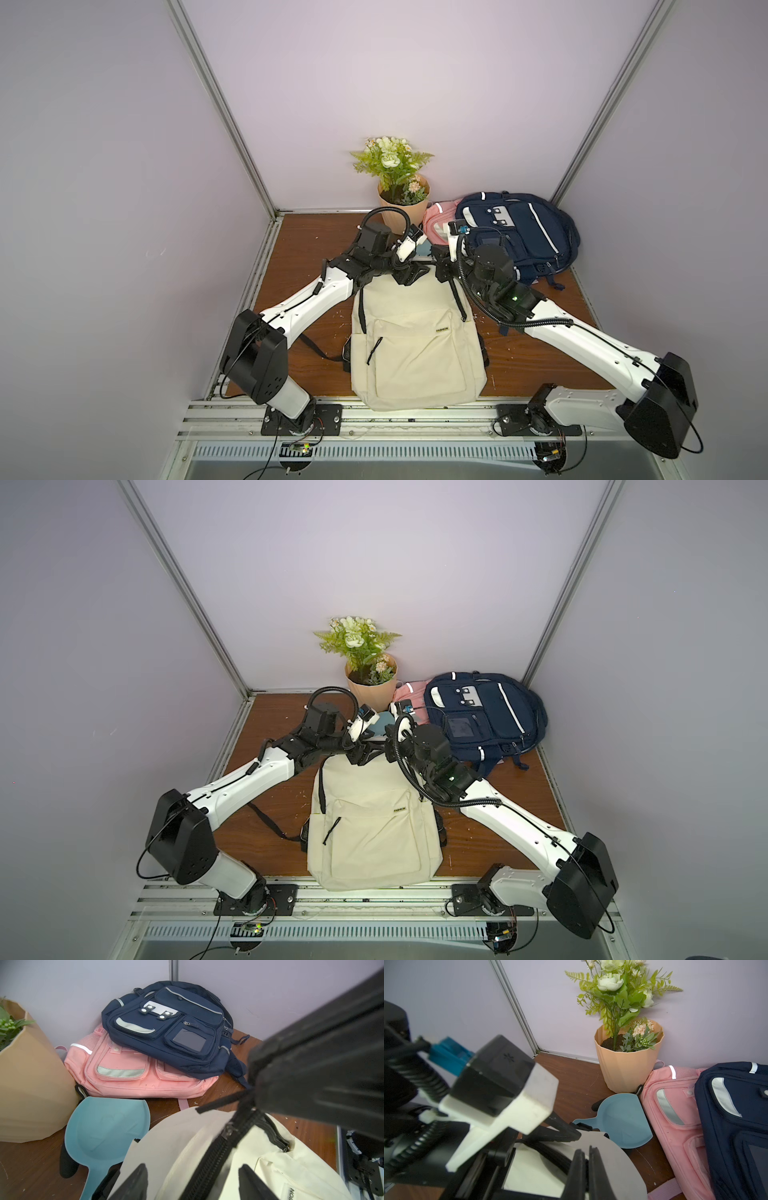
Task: Zip up the backpack
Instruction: Zip the zipper on the backpack.
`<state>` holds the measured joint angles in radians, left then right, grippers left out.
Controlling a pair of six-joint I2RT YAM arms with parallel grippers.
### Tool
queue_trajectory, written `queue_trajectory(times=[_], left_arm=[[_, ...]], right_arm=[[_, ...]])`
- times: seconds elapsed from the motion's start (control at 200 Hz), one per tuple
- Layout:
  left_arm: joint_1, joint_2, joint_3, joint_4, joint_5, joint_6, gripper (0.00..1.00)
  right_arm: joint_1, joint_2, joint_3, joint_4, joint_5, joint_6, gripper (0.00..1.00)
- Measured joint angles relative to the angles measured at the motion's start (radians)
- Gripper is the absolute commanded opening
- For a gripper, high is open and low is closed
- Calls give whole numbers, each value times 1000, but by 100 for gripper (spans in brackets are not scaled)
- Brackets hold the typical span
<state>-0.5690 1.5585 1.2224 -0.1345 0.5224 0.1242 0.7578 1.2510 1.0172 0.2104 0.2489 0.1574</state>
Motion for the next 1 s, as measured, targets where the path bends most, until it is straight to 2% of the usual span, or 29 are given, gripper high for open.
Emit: queue_trajectory(times=[0.09, 0.18, 0.22, 0.29, 0.43, 0.51, 0.616, 0.781, 1.001], left_arm=[[0, 0, 0, -4, 15, 6, 69], [0, 0, 0, -5, 20, 12, 60], [0, 0, 0, -6, 20, 13, 52], [0, 5, 3, -11, 16, 17, 32], [0, 14, 2, -12, -27, 5, 11], [1, 11, -5, 0, -64, -9, 7], [10, -5, -26, 18, -111, -32, 7], [35, -26, -35, 31, -171, -69, 1], [72, -29, -31, 23, -219, -103, 2]], right_arm=[[0, 0, 0, 0, 1, -2, 0], [0, 0, 0, 0, 1, -3, 0], [0, 0, 0, 0, 0, -3, 0], [0, 0, 0, 2, 0, -2, 0], [0, 0, 0, 3, 12, 0, 0], [0, -2, -2, 2, 36, 3, 0], [-2, -27, -40, 2, 88, 20, 0], [-11, -111, -173, -1, 129, 62, 0], [-14, -222, -348, -17, 139, 140, 0]])
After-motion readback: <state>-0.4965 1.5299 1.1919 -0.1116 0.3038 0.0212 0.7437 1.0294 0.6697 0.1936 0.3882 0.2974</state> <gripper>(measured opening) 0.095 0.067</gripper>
